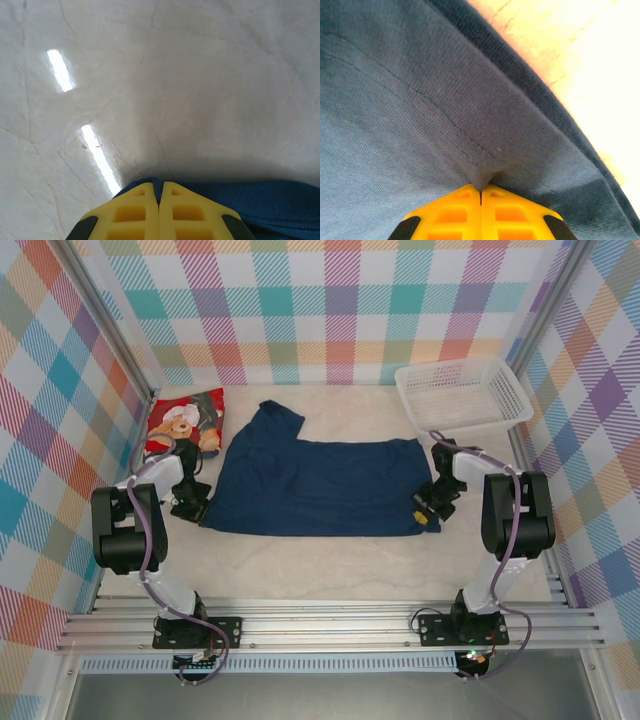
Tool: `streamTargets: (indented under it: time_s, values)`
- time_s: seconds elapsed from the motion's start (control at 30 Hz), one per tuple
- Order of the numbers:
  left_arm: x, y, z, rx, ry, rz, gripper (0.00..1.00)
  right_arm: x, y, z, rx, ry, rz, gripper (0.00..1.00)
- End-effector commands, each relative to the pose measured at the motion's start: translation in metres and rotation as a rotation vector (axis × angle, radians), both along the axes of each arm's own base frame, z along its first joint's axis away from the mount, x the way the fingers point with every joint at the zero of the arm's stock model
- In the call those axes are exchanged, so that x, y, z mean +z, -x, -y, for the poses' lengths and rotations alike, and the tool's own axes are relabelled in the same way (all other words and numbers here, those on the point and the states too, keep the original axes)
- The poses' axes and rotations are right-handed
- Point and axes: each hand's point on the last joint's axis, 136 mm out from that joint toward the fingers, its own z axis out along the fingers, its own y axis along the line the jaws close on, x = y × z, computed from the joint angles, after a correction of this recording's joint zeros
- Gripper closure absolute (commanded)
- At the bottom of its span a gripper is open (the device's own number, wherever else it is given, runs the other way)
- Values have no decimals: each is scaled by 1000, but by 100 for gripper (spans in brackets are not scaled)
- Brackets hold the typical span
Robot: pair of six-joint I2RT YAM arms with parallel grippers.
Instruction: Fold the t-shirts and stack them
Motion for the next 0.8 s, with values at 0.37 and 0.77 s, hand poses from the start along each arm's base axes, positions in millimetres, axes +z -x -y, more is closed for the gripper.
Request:
streamTargets:
  time_s: [0.37, 0.77]
  values:
    - [45, 19, -24, -118, -142, -57, 44, 11, 22, 12, 1, 56, -35, 59]
    - [27, 78, 63, -132, 138, 12, 52, 34, 23, 13, 70, 52, 65, 53]
